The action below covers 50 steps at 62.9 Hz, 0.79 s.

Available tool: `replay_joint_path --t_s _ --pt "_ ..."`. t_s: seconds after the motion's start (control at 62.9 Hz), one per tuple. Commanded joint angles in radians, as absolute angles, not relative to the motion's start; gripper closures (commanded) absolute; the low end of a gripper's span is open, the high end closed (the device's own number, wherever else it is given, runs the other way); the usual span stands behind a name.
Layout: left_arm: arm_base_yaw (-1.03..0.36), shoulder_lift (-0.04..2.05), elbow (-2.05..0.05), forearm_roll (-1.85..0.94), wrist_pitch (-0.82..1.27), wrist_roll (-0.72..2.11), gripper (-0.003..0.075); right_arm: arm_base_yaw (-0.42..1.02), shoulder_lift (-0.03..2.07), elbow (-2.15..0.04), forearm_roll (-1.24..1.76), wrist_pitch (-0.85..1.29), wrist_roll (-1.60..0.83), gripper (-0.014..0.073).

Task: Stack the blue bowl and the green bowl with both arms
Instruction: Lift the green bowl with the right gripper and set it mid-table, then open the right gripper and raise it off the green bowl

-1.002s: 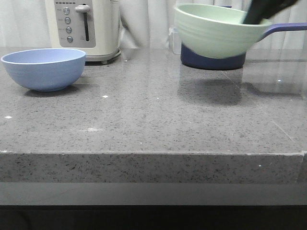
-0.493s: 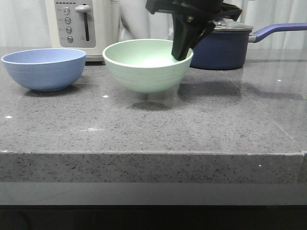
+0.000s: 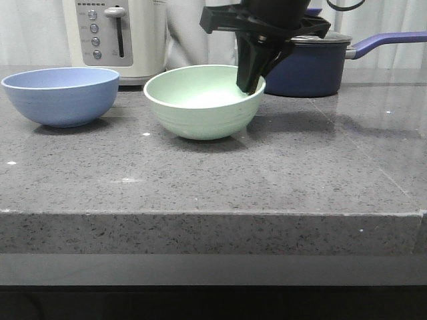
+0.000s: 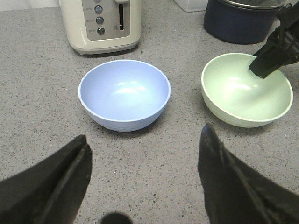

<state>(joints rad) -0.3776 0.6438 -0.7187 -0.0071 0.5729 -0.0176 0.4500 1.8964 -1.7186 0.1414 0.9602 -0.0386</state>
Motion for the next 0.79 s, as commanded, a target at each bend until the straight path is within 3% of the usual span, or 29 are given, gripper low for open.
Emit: replay_joint_path --t_s 0.0,0.159,0.413,0.779 --pt "-0.385 0.650 -0.747 -0.012 0.501 -0.016 0.0248 0.448 1.844 -1.753 0.138 0.940 -0.038 0.0494" --pt "-0.385 0.650 -0.747 -0.012 0.501 -0.016 0.0248 0.448 1.845 -1.753 0.138 0.951 -0.038 0.0484" --pt "-0.385 0.650 -0.747 -0.012 0.501 -0.016 0.0248 0.448 1.839 -1.753 0.138 0.929 -0.038 0.0251" --pt "-0.385 0.650 -0.747 -0.012 0.501 -0.016 0.0248 0.439 1.656 -1.716 0.047 0.979 -0.039 0.0248"
